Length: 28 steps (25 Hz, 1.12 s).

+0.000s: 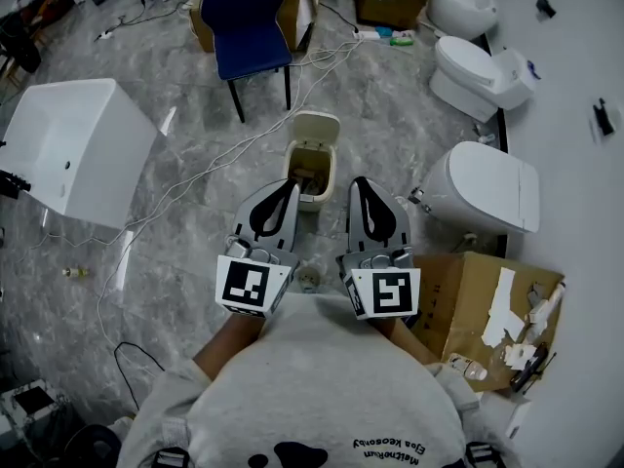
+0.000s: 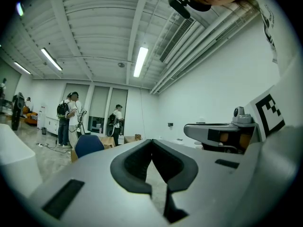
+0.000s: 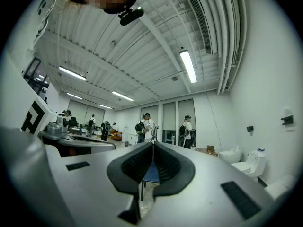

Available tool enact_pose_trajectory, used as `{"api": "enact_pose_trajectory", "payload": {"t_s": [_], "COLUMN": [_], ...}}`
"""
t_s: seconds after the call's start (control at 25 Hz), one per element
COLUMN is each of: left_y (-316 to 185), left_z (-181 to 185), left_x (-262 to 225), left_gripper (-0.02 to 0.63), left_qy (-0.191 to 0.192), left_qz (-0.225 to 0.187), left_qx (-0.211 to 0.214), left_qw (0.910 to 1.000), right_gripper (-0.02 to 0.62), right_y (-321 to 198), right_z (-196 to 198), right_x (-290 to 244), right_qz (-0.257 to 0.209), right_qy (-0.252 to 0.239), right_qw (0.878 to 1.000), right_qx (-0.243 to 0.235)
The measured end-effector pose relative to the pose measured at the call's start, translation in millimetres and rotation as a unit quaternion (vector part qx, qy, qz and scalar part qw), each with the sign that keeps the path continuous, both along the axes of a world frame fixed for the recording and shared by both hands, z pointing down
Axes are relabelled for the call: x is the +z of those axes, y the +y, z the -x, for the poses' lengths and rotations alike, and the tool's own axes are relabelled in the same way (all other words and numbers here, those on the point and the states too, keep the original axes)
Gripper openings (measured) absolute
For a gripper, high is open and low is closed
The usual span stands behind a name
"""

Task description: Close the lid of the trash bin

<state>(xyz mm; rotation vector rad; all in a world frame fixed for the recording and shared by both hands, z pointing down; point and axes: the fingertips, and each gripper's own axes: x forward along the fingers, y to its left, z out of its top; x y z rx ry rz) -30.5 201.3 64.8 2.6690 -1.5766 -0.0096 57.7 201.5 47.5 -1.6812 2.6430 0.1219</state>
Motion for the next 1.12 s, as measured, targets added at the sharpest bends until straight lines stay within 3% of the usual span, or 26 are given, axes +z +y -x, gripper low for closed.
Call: {"api": "enact_pose_trajectory", "payload": {"t_s": [0.44,1.12], "left_y": [-41.2,-214.6], "left_z": [4.0,27.4], "left_x": [22.6,27.9], "left_gripper": [0.020,0.020], "left_qy": [-0.012,-0.024], "left_qz": [0.032,0.048], "left_qx": [0.003,0.063], "left_qw": [0.9994,0.9965], "right_gripper": [0.034,0.034], "right_y": [-43.6,-203.7], "right_z": [7.9,22.8], "right_x": [19.2,23.3], "right_qz": [0.022,0.037], "right_qy": [-0.004,0.001], "right_qw": [1.000,0.997], "right_qx": [-0.004,0.064]}}
